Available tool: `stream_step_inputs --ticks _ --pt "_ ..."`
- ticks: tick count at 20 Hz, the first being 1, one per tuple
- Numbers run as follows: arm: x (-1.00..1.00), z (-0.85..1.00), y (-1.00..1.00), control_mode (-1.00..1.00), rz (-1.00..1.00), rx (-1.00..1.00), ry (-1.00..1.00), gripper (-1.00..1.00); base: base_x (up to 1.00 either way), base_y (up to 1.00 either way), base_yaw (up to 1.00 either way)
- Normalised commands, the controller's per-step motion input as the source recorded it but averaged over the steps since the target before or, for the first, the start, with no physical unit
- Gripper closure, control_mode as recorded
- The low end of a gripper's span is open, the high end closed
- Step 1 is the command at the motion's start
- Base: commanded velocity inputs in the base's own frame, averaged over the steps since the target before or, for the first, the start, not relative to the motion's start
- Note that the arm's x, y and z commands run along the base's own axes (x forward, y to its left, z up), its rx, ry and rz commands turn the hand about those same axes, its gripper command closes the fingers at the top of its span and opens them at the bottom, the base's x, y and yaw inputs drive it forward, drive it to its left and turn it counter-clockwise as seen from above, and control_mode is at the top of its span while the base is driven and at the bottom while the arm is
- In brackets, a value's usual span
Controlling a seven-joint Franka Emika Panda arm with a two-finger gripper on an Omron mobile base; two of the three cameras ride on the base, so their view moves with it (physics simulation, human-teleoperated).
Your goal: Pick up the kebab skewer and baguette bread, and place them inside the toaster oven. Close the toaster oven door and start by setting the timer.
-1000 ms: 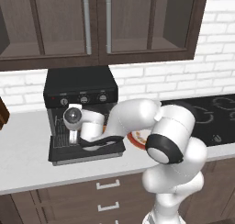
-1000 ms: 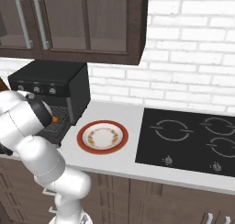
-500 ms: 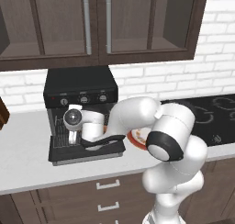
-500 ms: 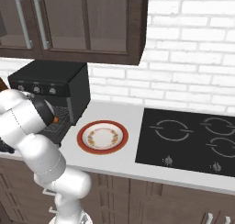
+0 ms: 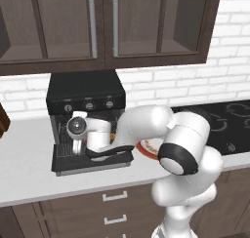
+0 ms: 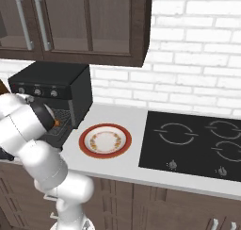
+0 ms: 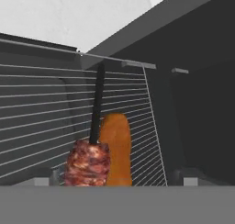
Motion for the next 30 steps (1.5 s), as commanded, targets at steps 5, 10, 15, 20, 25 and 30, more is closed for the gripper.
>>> stream_step_inputs --ticks 5,10,15,20,25,30 --pt "-0.85 0.18 -0.17 -1.0 -0.1 0.08 -0.06 -1.0 0.0 0.0 0.0" --pt "-0.28 0.2 -0.35 -1.0 -0.17 0.19 -0.06 -1.0 0.0 0.0 0.0" --pt "-0.29 0.17 -0.45 -1.0 -0.26 0.28 -0.03 -1.0 0.0 0.0 0.0" --pt "-0.7 0.09 -0.16 -1.0 -0.37 0.44 -0.04 -1.0 0.0 0.0 0.0" --pt "-0.62 0.28 0.0 -1.0 -0.45 0.44 -0.04 -1.0 0.0 0.0 0.0" --pt "-0.32 0.21 -0.15 -1.0 -0.39 0.44 -0.04 -1.0 0.0 0.0 0.0"
